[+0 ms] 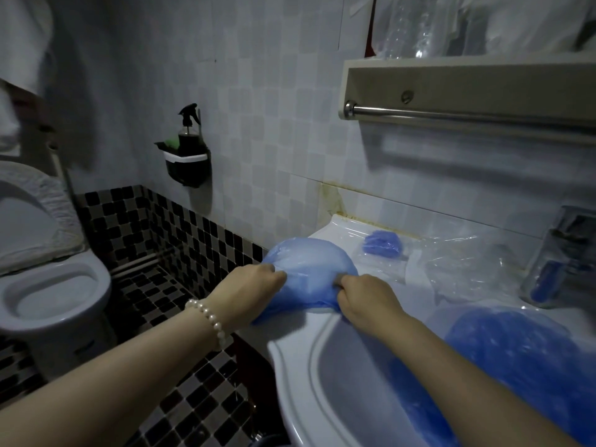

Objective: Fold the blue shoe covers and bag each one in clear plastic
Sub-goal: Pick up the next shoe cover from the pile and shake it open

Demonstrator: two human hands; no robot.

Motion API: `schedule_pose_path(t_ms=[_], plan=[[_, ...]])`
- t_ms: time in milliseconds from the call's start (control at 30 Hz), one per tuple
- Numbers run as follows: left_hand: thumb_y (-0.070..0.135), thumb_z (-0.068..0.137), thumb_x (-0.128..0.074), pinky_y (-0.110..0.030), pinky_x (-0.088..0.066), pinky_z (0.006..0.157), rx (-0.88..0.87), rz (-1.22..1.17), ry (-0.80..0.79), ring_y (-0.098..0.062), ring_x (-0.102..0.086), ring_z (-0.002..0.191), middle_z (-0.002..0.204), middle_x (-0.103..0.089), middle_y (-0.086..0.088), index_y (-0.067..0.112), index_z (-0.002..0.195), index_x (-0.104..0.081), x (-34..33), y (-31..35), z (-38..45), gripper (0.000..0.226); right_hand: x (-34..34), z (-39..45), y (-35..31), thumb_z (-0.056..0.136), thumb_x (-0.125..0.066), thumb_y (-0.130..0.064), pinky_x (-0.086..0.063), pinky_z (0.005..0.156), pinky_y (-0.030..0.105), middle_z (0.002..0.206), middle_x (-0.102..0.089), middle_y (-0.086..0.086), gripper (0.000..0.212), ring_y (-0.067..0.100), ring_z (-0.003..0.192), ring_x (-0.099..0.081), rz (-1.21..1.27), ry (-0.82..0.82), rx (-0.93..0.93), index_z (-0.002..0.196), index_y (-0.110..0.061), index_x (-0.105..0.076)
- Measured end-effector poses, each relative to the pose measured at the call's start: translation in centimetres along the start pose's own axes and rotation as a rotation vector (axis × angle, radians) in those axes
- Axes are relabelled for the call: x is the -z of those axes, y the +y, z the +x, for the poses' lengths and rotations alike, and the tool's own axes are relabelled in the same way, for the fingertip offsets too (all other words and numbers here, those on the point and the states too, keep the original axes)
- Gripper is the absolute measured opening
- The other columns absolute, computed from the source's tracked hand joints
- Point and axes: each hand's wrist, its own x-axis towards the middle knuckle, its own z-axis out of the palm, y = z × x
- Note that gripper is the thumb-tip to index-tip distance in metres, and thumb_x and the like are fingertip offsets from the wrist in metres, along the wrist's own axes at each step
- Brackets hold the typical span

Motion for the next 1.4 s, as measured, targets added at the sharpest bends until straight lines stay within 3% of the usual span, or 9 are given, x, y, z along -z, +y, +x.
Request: schedule_pose_path(t_ms=[67,167,333,533,733,967,1133,1267,1400], plan=[[0.008,0.059,-0.08,-0.029,-0.034,0.036,-0.081,0.077,-0.019,-0.027,-0.054,0.045,0.066,-0.053,-0.004,0.012,0.07,-0.051,0.0,0.0,-0.5,0.031,0.0,0.4,-0.4,0.092,-0.04,-0.016,-0.038,0.069,0.032,0.109,-0.063,0.017,0.026,0.037,0.095,-0.058,-0.063,-0.027,-0.026,0.115,-0.012,-0.052],[0.008,0.043,-0.085,-0.023,-0.019,0.03,-0.083,0.145,0.018,-0.023,-0.043,0.029,0.061,-0.05,-0.004,0.012,0.062,-0.053,0.2,-0.4,-0.6,0.038,-0.3,0.7,-1.1,0.093,-0.042,-0.014,-0.039,0.069,0.031,0.114,-0.063,0.012,0.042,0.033,0.098,-0.06,-0.221,-0.066,-0.001,0.134,-0.01,-0.035],[0.012,0.091,-0.047,-0.035,-0.043,0.055,0.017,0.138,-0.083,-0.032,-0.062,0.075,0.107,-0.051,-0.009,0.009,0.107,-0.052,-0.1,-0.3,-0.6,0.017,-0.1,1.1,-1.1,0.093,-0.037,-0.014,-0.044,0.078,0.035,0.118,-0.062,0.014,0.058,0.036,0.102,-0.06,-0.252,-0.076,0.001,0.147,-0.01,-0.015],[0.016,0.089,-0.047,-0.037,-0.039,0.065,0.068,0.062,-0.282,-0.033,-0.06,0.092,0.116,-0.048,-0.008,0.012,0.117,-0.039,0.1,-0.6,-0.1,0.03,0.3,1.0,-0.8,0.091,-0.039,-0.019,-0.042,0.076,0.033,0.116,-0.062,0.015,0.047,0.035,0.101,-0.059,-0.195,-0.129,-0.038,0.136,-0.01,-0.032],[0.015,0.085,-0.051,-0.033,-0.039,0.067,0.085,-0.088,-0.357,-0.029,-0.058,0.09,0.118,-0.051,-0.006,0.018,0.12,-0.037,0.2,-1.0,0.3,0.038,0.7,1.7,-0.7,0.089,-0.041,-0.024,-0.04,0.071,0.031,0.112,-0.063,0.013,0.052,0.032,0.096,-0.06,-0.218,-0.151,-0.016,0.139,-0.014,-0.029],[0.012,0.083,-0.05,-0.031,-0.035,0.06,0.06,-0.128,-0.134,-0.029,-0.06,0.08,0.117,-0.051,-0.001,0.017,0.117,-0.051,-0.9,-1.5,-0.9,0.034,0.6,1.0,-0.7,0.093,-0.036,-0.024,-0.039,0.074,0.033,0.116,-0.062,0.015,0.045,0.036,0.099,-0.059,-0.195,-0.102,-0.022,0.136,-0.014,-0.033],[0.018,0.07,-0.048,-0.023,-0.039,0.033,-0.153,-0.066,0.149,-0.018,-0.05,0.041,0.079,-0.057,0.003,0.019,0.077,-0.068,-0.5,-1.4,-1.9,0.021,1.7,0.6,-1.5,0.092,-0.041,-0.024,-0.034,0.079,0.028,0.11,-0.066,0.007,0.028,0.028,0.094,-0.059,-0.206,-0.005,0.077,0.115,-0.019,-0.056],[0.022,0.073,-0.04,-0.023,-0.043,0.037,-0.183,-0.145,0.221,-0.019,-0.054,0.05,0.076,-0.055,0.002,0.017,0.073,-0.067,0.4,-0.7,-2.3,0.027,2.8,0.3,-1.8,0.093,-0.044,-0.025,-0.036,0.09,0.026,0.113,-0.066,0.002,0.029,0.022,0.097,-0.059,-0.161,0.06,0.115,0.114,-0.022,-0.063],[0.016,0.077,-0.047,-0.021,-0.046,0.05,-0.128,-0.285,0.398,-0.02,-0.058,0.062,0.076,-0.058,-0.002,0.012,0.076,-0.07,2.7,-0.8,-1.7,0.023,4.6,0.1,-1.5,0.083,-0.056,-0.014,-0.047,0.077,0.03,0.095,-0.069,0.004,0.021,0.023,0.086,-0.06,0.267,0.33,-0.078,0.097,-0.016,-0.072]])
